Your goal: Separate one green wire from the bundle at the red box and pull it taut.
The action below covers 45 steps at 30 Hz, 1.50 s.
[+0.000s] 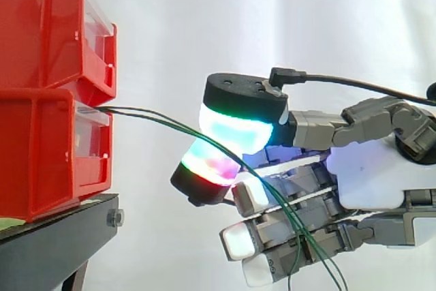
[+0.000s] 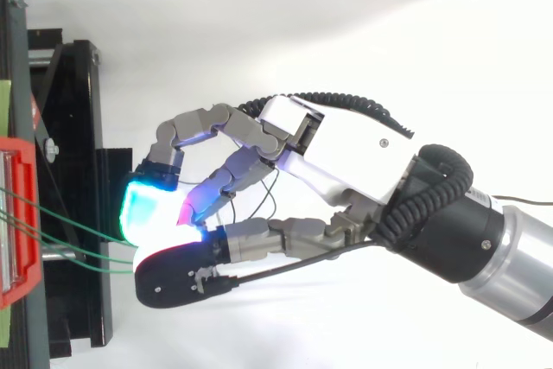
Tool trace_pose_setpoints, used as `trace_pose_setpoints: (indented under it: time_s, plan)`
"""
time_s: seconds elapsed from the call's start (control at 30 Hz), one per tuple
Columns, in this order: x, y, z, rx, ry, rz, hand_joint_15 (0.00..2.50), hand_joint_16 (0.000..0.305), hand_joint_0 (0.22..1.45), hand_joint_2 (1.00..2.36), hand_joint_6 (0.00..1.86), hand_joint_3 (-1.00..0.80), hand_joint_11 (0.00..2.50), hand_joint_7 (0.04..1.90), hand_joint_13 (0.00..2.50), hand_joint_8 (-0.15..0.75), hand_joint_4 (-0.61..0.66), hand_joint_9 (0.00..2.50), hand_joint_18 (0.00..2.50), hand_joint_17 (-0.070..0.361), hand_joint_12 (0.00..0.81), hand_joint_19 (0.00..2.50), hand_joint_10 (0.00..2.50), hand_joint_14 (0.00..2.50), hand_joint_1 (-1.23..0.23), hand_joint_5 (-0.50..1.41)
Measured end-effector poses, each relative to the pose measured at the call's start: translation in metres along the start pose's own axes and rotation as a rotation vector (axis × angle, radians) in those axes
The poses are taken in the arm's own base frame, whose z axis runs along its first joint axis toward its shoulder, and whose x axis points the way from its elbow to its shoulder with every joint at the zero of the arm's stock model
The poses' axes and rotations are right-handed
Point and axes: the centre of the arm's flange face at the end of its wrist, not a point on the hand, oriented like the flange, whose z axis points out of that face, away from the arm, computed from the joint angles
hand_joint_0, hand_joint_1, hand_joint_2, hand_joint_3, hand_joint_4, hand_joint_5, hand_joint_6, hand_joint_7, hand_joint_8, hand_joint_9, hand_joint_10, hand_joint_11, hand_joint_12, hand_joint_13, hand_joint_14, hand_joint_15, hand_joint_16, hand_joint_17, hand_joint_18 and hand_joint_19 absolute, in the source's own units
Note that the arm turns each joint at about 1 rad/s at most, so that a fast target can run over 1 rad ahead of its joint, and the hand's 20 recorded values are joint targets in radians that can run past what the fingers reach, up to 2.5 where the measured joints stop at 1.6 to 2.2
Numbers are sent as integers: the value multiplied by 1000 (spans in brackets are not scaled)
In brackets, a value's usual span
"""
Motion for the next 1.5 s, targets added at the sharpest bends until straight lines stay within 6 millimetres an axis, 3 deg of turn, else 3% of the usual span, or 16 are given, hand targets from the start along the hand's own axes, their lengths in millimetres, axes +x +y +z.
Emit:
trace_pose_setpoints:
  time_s: [0.27, 0.6, 0.7, 0.97, 1.23, 1.5]
  plan:
    - [1, 0, -1, -1, 0, -4, 558, 55, 480, 1000, 891, -500, 927, 982, 1144, 316, 162, 1204, 946, 124, 387, 404, 20, 19, -597, -201]
    - [6, 0, -3, -4, 4, -13, 807, 59, 451, 1000, 890, -500, 957, 949, 1324, 328, 188, 1205, 988, 133, 398, 398, 16, 23, -604, -212]
    - [6, 0, -3, -4, 4, -13, 860, 58, 466, 1000, 890, -500, 983, 947, 1341, 322, 186, 1199, 979, 129, 388, 398, 19, 24, -662, -214]
    - [6, 0, -3, -4, 3, -13, 890, 50, 650, 1004, 899, -446, 1021, 995, 1307, 284, 124, 1180, 912, 111, 357, 440, 21, 27, -766, -217]
    - [6, 0, -3, -4, 3, -10, 837, 49, 669, 1015, 912, -306, 1020, 1045, 1269, 285, 50, 1186, 911, 110, 362, 429, 22, 26, -767, -217]
    - [6, 0, -3, -3, 5, -10, 759, 46, 747, 1000, 910, -500, 1011, 975, 1142, 270, 88, 1154, 870, 104, 351, 382, 21, 26, -858, -213]
